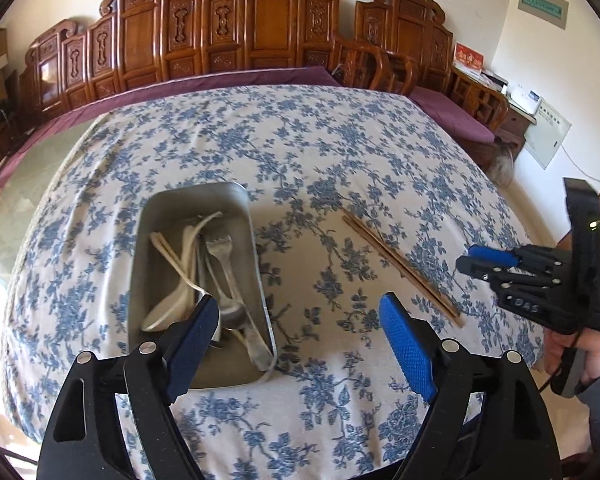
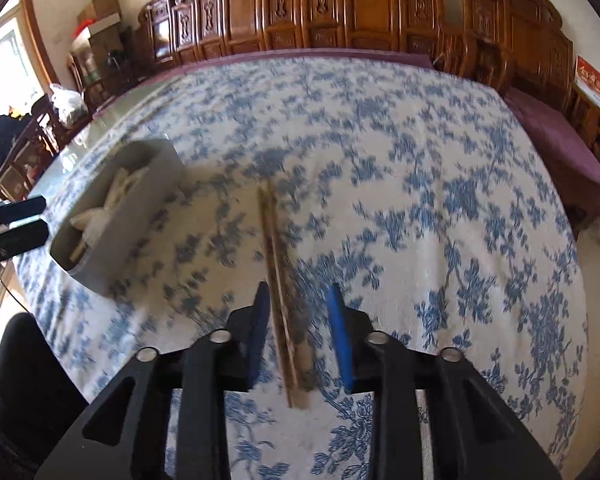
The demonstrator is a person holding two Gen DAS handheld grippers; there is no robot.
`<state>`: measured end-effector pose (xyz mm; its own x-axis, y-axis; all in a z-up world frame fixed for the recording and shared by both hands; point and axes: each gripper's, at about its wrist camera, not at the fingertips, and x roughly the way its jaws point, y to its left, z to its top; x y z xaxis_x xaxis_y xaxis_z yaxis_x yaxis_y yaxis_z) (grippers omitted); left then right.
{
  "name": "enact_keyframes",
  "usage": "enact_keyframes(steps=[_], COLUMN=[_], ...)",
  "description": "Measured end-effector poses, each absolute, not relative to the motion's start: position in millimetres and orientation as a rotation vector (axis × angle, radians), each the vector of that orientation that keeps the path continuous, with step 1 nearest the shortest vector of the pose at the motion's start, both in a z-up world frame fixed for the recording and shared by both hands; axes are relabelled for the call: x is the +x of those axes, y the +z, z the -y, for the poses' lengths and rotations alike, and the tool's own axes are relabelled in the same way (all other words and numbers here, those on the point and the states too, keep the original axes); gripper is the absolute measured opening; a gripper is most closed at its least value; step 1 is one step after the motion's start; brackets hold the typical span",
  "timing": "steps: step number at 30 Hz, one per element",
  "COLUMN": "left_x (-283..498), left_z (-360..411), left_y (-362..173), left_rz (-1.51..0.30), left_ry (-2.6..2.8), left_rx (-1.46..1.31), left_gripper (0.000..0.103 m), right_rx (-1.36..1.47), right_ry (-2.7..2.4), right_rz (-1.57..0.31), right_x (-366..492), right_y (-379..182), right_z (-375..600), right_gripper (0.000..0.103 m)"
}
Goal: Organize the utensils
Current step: 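Grasp the pair of wooden chopsticks with the right tool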
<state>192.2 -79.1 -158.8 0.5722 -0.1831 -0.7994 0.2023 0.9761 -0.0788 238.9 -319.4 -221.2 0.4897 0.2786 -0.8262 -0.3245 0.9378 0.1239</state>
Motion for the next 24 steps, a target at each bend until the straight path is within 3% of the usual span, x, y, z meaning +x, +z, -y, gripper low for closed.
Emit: enact_keyframes(steps=[6, 12, 24], left_x=[195.3, 200.5, 213.8], left_z=[92.2, 103.1, 122.4], left_y=[-172.3, -193.8, -215.0], left_rz=[-0.963, -0.994, -1.044], left_ry=[-0.22, -0.195, -0.169], left_rx=[0.021, 0.039, 0.012], left_gripper=[0.079, 0.079, 0.079], right_rx=[-0.071, -0.113, -0.164], right_ry=[0.398, 0.433, 0.472], right_rz=[-1.036, -1.065, -1.052], right_x=[246.4, 256.3, 248.7], right_y=[-244.5, -266.5, -261.8], right_z=[312.4, 299.4, 309.5], right_gripper=[0.027, 0.015, 0.006])
